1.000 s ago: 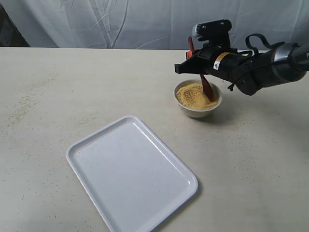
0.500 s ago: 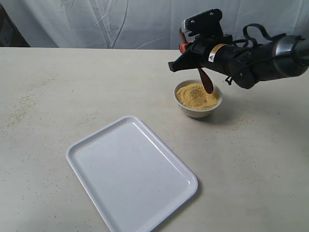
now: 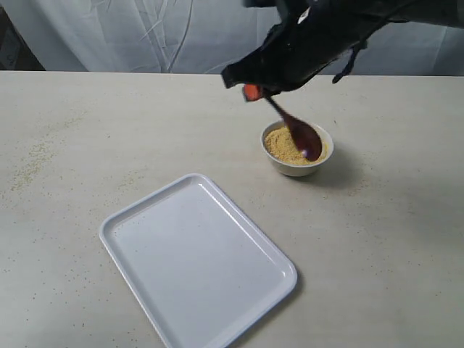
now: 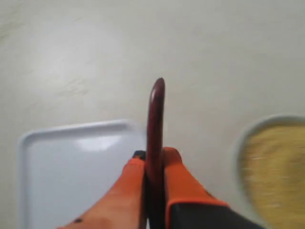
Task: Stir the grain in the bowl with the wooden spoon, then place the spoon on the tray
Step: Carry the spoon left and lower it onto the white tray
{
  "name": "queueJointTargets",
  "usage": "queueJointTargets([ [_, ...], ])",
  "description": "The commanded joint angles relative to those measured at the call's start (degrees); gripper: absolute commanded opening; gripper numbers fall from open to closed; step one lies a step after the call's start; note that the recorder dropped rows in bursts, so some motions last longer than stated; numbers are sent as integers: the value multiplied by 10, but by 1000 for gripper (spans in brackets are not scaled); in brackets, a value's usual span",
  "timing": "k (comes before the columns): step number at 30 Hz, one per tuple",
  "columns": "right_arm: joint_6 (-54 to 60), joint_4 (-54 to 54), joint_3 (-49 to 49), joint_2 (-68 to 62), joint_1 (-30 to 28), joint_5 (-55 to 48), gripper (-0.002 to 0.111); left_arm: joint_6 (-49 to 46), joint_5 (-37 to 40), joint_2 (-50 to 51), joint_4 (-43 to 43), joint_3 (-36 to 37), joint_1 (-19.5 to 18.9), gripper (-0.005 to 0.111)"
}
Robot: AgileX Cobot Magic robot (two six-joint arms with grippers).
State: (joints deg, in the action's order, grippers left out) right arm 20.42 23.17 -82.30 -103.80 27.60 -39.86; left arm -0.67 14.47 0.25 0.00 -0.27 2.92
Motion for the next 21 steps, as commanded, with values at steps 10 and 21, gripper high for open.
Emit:
queueJointTargets([
  [10,162,352,-24,-186,92,-121,-1,1,-8,-2,0,3,1,0],
  [21,155,329,-25,-232,124,-117,34,1,-8,-2,0,3,1,0],
])
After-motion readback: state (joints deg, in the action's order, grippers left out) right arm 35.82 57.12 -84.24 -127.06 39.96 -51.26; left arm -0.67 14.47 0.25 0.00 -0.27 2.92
